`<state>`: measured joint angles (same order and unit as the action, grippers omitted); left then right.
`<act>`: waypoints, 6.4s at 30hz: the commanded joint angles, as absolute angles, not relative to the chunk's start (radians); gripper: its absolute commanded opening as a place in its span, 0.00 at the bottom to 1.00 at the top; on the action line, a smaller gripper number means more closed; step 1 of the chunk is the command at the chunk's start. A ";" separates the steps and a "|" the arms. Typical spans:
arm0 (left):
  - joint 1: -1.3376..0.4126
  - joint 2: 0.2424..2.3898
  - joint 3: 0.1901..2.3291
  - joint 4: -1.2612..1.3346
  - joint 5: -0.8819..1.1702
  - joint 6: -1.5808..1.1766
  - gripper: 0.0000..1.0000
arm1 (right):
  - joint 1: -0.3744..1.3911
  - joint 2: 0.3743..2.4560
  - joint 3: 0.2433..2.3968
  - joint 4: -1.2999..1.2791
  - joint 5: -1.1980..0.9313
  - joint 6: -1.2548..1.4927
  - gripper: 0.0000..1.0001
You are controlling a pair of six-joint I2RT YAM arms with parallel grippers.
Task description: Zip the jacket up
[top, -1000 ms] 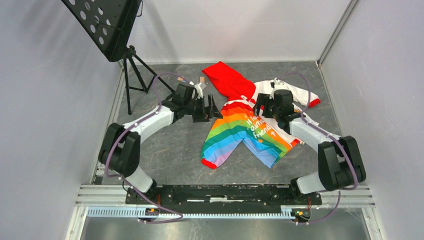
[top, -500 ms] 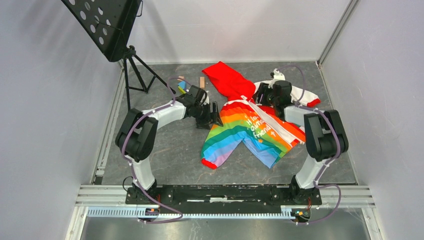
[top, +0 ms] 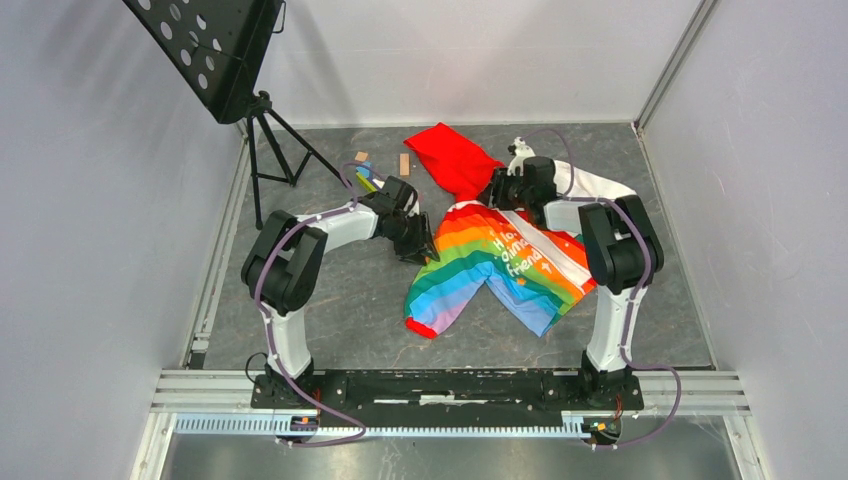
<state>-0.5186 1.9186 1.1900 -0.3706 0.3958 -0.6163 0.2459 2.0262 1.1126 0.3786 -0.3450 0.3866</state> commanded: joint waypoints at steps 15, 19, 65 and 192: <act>-0.435 1.743 1.003 -0.542 0.186 -0.518 0.02 | 0.365 1.972 1.178 0.398 -0.424 0.304 0.56; -0.397 1.736 1.030 -0.563 0.196 -0.494 0.02 | 0.328 1.889 1.117 0.305 -0.313 0.179 0.60; -0.934 1.180 0.752 -0.045 0.227 -0.795 1.00 | 0.038 0.839 0.248 -0.085 -0.405 0.361 0.66; -0.884 1.914 1.037 0.524 0.706 -1.307 0.60 | -0.046 1.037 0.327 -0.007 -0.819 0.425 0.00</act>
